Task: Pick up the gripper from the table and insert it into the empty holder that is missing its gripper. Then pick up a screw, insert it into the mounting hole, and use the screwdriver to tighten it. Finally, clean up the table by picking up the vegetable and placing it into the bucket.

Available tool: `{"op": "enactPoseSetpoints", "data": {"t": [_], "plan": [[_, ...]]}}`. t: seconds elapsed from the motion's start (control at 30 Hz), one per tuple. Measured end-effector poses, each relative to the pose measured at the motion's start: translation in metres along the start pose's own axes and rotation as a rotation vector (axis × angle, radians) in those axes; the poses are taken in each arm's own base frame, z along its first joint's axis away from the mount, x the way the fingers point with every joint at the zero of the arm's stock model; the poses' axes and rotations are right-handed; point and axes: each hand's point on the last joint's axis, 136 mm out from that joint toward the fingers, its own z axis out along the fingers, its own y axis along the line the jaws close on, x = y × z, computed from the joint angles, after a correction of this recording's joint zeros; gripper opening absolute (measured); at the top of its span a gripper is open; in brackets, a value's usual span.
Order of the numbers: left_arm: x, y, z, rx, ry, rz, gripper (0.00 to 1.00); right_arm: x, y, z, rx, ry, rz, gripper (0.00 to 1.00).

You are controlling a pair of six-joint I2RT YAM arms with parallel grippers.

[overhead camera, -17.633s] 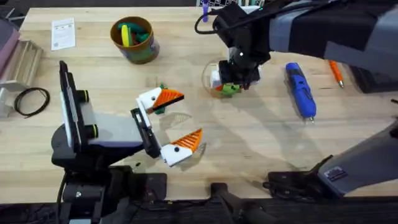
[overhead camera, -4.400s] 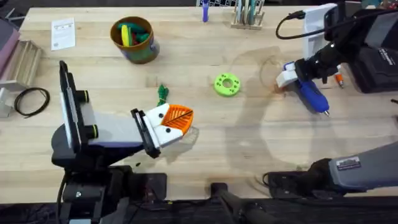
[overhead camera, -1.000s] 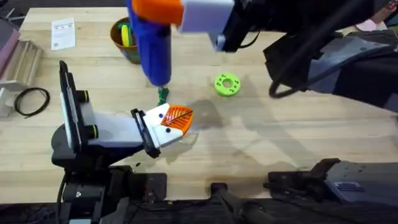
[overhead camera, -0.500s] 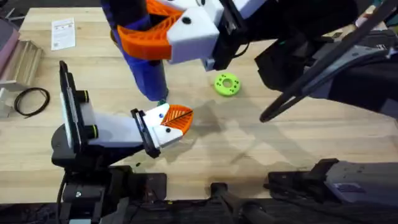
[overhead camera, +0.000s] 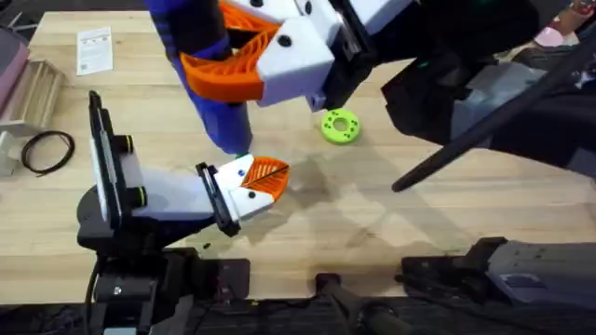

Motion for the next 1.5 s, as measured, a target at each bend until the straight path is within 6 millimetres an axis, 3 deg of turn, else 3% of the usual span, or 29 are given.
{"op": "enactPoseSetpoints", "data": {"t": [0.37, 1.5], "plan": [[0.0, 0.0, 0.0, 0.0, 0.0, 0.0, 0.008, 0.028, 0.001, -0.006, 0.01, 0.017, 0.052, 0.02], [0.0, 0.0, 0.0, 0.0, 0.0, 0.0, 0.008, 0.037, 0.005, 0.003, -0.013, 0.012, 0.053, 0.019]]}}
